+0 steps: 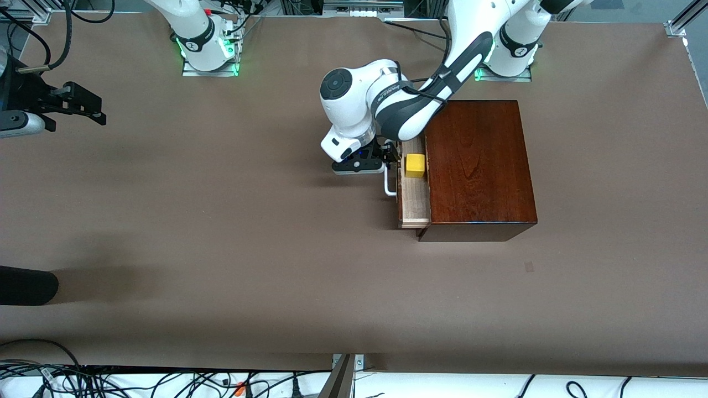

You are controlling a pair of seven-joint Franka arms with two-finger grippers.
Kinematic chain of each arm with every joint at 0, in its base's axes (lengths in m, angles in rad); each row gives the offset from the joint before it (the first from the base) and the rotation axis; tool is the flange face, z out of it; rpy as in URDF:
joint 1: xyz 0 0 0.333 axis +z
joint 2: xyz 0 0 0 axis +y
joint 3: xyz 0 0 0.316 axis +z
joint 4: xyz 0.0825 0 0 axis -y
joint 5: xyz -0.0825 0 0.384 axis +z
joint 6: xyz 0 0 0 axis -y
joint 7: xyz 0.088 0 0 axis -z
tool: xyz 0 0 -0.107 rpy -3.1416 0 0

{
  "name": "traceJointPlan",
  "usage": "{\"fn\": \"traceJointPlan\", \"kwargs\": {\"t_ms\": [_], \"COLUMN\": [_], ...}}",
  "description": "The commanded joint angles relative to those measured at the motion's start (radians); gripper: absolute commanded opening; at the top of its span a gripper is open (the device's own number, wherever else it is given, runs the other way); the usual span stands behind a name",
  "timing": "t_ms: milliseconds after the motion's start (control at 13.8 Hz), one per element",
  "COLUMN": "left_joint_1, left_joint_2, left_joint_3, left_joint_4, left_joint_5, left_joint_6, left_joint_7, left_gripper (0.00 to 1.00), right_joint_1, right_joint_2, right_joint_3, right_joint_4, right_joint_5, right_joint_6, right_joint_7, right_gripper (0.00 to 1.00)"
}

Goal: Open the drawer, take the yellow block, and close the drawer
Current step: 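Pull the drawer open by its handle with the left gripper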

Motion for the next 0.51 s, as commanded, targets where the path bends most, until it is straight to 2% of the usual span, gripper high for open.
{"fn": "traceJointPlan", "kwargs": {"t_ms": [0, 436], "left_joint_1": [-0.06, -0.094], "left_joint_2": [0.076, 0.11], "left_joint_3": [-0.013, -0.013], "left_joint_4": [0.107, 0.184], "left_joint_5": [-0.009, -0.04], "left_joint_6": [0.031, 0.031], "left_joint_7": [-0.055, -0.1], "left_gripper": [1.0, 1.0], "right_joint_1": [0.002, 0.002], "right_joint_2": [-0.001, -0.001], "right_joint_3": [-0.002, -0.002], "right_joint_4": [0.007, 0.014], "right_joint_5": [0.011, 0.006], "right_joint_6": [-0.006, 0.009], "right_joint_7": [-0.013, -0.012], "right_gripper": [1.0, 1.0]}}
